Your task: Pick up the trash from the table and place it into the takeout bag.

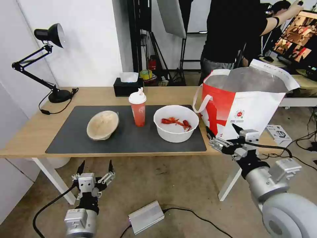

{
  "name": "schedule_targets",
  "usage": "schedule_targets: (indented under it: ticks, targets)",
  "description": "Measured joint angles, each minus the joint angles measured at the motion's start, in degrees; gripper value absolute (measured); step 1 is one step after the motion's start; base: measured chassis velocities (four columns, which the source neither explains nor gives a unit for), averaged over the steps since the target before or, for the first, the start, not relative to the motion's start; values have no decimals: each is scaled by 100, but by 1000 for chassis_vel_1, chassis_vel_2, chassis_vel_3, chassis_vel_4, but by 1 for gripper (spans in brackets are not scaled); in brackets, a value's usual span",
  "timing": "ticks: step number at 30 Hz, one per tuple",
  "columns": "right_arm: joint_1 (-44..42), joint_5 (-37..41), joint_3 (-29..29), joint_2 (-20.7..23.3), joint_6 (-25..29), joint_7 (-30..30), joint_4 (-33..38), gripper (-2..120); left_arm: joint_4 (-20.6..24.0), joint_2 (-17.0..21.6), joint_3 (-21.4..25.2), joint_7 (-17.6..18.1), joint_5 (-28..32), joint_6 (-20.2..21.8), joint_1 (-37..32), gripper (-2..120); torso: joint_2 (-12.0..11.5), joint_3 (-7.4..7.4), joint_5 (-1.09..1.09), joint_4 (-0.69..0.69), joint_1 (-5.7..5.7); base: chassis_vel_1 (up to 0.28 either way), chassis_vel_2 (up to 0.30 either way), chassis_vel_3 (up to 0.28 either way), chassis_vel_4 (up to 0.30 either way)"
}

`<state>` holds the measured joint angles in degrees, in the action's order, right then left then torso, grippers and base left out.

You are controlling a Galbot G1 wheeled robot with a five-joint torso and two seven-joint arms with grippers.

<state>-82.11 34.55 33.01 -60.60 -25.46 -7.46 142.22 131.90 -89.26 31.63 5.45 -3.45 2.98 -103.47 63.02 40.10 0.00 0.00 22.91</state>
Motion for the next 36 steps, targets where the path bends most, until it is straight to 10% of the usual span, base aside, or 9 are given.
schedule_targets:
  ticks: [15,36]
  targets:
    - [2267,2599,-1099,1850,-522,874,-757,100,-51,-154,65,9,-56,3,48,100,0,1,0,0,0,0,0,0,0]
    - [5911,1791,-4014,2805,-1196,2647,-2628,100,-128,-202,168,32,-84,24,104,100,0,1,0,0,2,0,0,0,0]
